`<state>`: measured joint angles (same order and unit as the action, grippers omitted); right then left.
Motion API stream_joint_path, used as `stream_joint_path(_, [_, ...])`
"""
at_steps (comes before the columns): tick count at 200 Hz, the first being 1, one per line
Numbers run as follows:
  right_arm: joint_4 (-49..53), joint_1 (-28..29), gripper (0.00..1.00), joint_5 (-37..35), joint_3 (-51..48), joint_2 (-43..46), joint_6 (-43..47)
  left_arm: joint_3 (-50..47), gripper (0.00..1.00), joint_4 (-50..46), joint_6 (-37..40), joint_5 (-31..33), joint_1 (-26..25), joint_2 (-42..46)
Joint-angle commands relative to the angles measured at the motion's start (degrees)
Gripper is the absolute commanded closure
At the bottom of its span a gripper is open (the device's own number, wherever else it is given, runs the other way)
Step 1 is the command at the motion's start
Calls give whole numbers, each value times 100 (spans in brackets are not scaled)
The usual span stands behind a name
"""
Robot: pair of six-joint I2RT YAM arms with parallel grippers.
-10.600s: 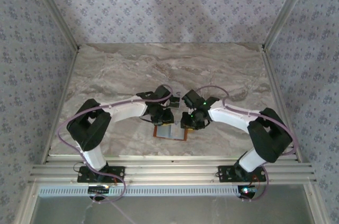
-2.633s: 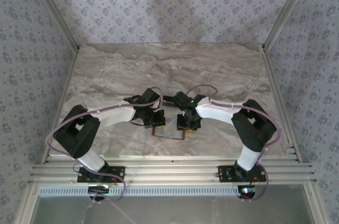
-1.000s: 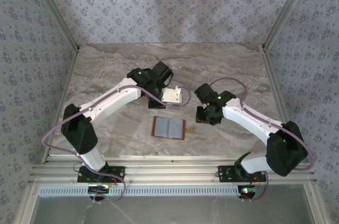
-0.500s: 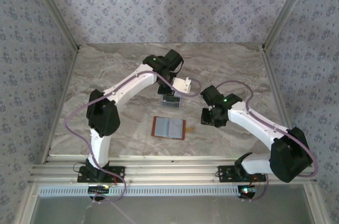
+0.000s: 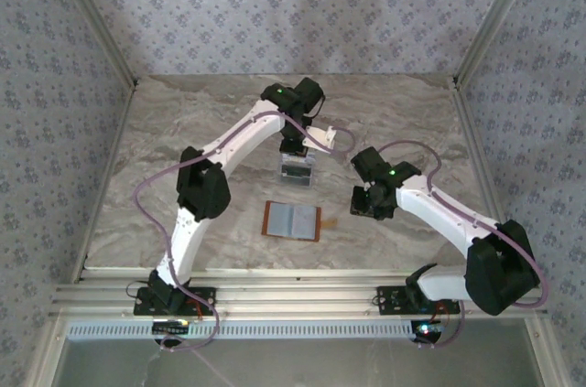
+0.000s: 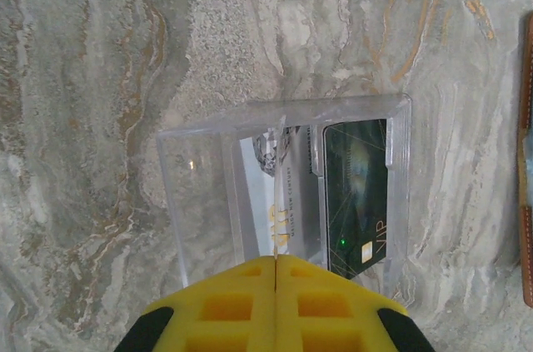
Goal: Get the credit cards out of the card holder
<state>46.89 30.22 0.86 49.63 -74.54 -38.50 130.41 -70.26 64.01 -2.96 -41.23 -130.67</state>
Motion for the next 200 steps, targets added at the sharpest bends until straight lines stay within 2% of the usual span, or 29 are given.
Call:
stream_joint_path(1, [27,-66,65,46,-67,66,44,567,100,-594,87,34,13,-311])
stream_joint_path(45, [-27,-113,65,107,-93,12,53,1057,100,-971,43,135,36,-743])
stream_joint_path(147, [-128,-140,65,195,-66,-118,97,1097,100,-1184,-40,235,110,-740])
stream_joint_path(200, [-167,-141,65,188,-91,-100,99,1094,100,-1166,-118,255,137,-1016])
